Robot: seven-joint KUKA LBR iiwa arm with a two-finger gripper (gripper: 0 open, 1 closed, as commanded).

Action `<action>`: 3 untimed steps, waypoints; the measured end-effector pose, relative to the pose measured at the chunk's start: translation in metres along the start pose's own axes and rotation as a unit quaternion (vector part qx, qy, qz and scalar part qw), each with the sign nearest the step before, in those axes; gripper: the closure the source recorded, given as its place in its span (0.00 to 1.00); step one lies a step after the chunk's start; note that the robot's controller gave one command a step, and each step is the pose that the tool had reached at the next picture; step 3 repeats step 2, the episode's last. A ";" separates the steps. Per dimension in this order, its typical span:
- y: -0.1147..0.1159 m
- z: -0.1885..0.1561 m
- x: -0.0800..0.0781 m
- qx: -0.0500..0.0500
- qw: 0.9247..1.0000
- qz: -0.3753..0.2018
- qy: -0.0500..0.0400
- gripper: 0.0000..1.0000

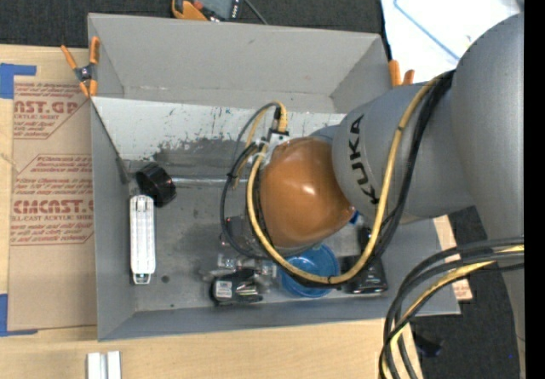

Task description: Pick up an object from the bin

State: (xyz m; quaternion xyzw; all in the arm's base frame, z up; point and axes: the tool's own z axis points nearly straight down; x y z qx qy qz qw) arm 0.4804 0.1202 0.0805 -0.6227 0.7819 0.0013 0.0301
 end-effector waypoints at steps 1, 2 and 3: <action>-0.016 0.003 0.009 0.001 1.000 0.008 -0.002 1.00; -0.010 0.007 0.012 0.005 1.000 0.013 -0.006 1.00; -0.010 0.007 0.012 0.005 1.000 0.013 -0.006 1.00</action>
Offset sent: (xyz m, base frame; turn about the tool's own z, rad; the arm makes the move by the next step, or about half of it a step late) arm 0.0042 -0.0170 -0.0105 0.0245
